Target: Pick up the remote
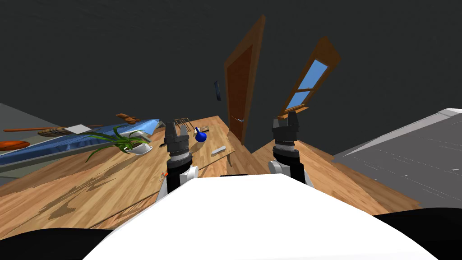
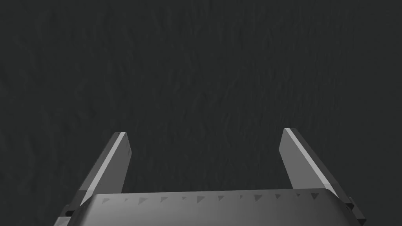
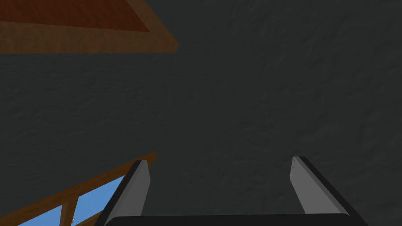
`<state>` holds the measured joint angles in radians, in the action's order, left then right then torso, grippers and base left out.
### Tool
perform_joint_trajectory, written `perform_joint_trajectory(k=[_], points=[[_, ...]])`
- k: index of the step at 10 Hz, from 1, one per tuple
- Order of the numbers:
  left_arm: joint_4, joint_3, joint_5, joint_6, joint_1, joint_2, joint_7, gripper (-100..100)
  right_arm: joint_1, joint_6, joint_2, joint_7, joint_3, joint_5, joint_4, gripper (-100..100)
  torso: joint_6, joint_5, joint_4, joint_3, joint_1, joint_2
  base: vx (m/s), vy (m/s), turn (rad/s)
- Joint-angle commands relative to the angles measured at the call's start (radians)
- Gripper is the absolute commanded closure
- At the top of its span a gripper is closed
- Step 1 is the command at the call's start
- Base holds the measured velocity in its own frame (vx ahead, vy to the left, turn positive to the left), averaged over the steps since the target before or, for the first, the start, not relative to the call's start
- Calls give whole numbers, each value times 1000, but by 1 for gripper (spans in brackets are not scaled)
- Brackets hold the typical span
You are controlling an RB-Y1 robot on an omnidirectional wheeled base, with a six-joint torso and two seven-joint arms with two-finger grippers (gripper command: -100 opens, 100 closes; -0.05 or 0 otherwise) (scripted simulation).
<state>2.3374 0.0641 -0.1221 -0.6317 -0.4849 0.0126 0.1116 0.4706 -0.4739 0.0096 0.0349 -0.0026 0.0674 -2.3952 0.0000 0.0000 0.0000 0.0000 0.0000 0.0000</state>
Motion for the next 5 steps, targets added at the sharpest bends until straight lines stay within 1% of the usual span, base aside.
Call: perform_joint_trajectory(k=[1,3,5], points=[[-17,8,17,37,0,-37,-13,-100,0,0,0,0,0,0,0,0,0,0,0,0,0,0,9,-28,-55],[-44,19,42,87,-1,-79,-32,-100,0,0,0,0,0,0,0,0,0,-1,0,0,-3,-1,18,-54,-63],[-80,34,77,147,-1,-126,-55,-100,0,0,0,0,0,0,0,0,0,-1,0,-1,-5,-2,21,-79,-76]])
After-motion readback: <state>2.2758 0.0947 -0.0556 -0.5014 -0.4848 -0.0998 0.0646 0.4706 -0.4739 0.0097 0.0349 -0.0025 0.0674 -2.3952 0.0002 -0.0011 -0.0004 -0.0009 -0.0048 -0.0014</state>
